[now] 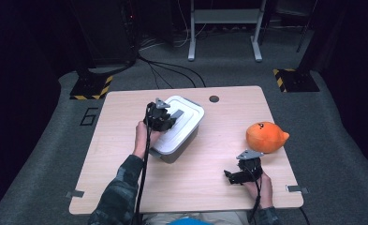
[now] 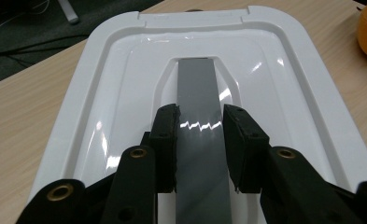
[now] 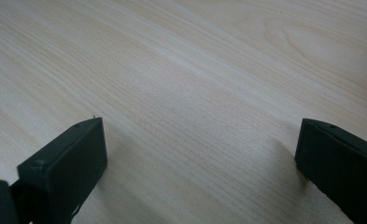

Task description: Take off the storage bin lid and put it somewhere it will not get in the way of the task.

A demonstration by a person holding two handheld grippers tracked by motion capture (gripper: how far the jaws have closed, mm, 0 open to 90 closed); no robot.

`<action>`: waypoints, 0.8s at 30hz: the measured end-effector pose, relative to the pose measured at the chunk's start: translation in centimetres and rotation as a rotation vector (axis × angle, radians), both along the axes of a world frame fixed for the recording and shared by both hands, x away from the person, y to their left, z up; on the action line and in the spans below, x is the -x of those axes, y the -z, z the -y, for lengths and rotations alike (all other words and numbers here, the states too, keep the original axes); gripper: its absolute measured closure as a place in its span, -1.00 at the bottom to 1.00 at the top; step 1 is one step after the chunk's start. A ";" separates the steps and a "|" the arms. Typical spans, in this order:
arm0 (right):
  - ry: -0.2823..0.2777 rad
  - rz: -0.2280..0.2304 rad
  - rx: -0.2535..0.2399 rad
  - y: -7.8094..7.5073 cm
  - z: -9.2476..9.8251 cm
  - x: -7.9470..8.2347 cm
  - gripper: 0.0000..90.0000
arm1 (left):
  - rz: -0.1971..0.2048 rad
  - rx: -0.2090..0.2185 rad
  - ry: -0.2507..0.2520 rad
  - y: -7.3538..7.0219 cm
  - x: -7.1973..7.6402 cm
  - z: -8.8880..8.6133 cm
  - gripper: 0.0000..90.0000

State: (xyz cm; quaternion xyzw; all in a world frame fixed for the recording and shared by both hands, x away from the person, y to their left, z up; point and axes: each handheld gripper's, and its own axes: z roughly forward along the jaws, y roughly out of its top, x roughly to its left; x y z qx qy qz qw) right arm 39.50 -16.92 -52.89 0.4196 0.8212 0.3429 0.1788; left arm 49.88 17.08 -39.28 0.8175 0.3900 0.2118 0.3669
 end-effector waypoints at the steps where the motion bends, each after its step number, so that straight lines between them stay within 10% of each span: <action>1: 0.000 0.000 0.000 0.0 0.0 0.0 -0.97 | 0.001 -0.001 0.012 0.0 0.1 0.0 0.48; 24: -0.003 -0.005 0.001 0.0 -0.1 0.0 -1.00 | 0.000 -0.007 0.187 0.0 2.0 1.1 0.48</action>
